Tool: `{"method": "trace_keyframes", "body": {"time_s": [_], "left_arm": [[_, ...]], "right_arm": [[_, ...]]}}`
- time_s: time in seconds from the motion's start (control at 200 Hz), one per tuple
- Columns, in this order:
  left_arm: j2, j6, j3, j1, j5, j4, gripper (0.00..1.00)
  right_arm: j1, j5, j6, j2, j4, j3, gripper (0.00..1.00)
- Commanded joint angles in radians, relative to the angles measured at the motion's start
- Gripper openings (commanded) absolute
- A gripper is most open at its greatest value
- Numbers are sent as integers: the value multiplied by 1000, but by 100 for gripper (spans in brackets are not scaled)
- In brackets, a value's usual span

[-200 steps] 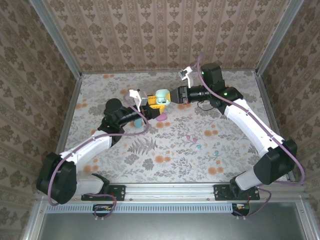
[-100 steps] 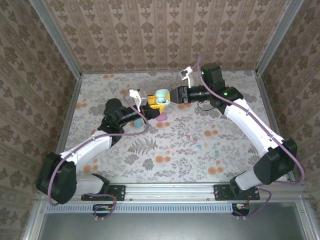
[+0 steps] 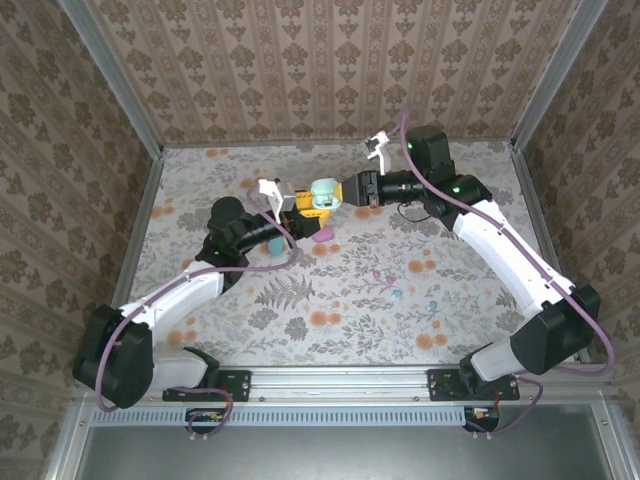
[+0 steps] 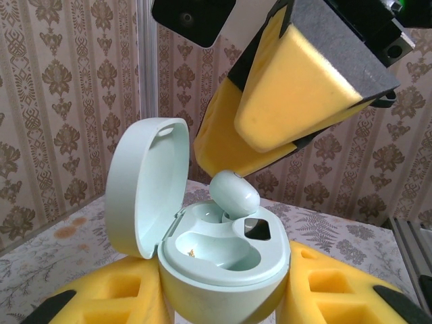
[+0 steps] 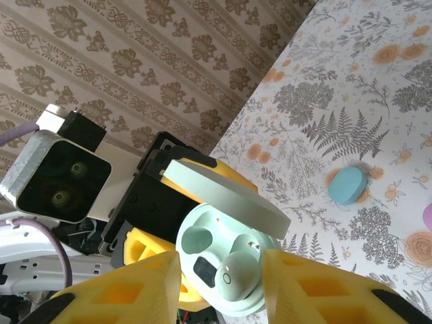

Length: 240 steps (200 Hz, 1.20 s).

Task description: Insert the wireless bluetooth earbuds into the charging case

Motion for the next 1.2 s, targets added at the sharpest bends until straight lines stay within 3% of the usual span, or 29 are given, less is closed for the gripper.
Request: {"method": "trace_keyframes", "body": {"time_s": [0.0, 0.28, 1.195], "left_arm": [[-9, 6, 41, 3, 4, 23, 31], [-9, 8, 43, 2, 2, 21, 31], [-9, 15, 43, 0, 0, 16, 31]], "right_arm": [[-3, 16, 11, -27, -23, 22, 34], [-1, -6, 21, -14, -30, 21, 25], [4, -2, 33, 21, -35, 41, 26]]}}
